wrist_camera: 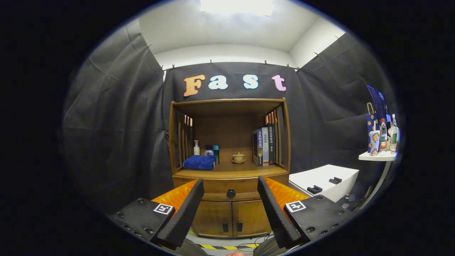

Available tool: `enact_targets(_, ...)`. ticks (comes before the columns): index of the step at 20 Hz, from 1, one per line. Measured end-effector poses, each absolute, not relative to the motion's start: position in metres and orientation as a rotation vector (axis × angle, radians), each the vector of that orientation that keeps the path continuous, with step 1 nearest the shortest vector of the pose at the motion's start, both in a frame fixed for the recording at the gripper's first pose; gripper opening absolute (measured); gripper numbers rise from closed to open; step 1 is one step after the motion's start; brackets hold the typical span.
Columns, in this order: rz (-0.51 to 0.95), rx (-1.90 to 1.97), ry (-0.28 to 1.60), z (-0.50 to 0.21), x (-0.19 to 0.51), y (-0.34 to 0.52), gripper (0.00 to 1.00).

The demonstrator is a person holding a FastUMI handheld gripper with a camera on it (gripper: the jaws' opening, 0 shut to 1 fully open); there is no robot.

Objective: Pull open the drawer, take out the items inside it, and place them on the countertop above the cabinet.

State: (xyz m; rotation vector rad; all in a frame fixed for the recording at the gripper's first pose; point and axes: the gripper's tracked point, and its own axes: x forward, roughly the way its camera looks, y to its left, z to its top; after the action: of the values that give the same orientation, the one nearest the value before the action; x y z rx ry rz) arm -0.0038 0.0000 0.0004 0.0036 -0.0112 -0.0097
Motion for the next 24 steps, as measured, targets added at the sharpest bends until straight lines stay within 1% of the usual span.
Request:
enact_targets(6,-0.018,-0.008,-0.015,-0.003,0.005,0.001,0.99)
enact_targets(9,0.005,0.008,-0.050,0.005,0.018,0.005,0.99)
enact_targets(11,0.033,0.000,-0.075,0.013,0.041,0.011,0.99)
enact_targets(14,0.040,-0.034,-0.105,0.017,0.095,0.009,0.99)
enact_targets(19,0.023,-0.048,-0.021,-0.048,0.188,0.000,0.99)
enact_targets(24,-0.010,-0.041,0.073,-0.119,0.247,-0.016,0.99)
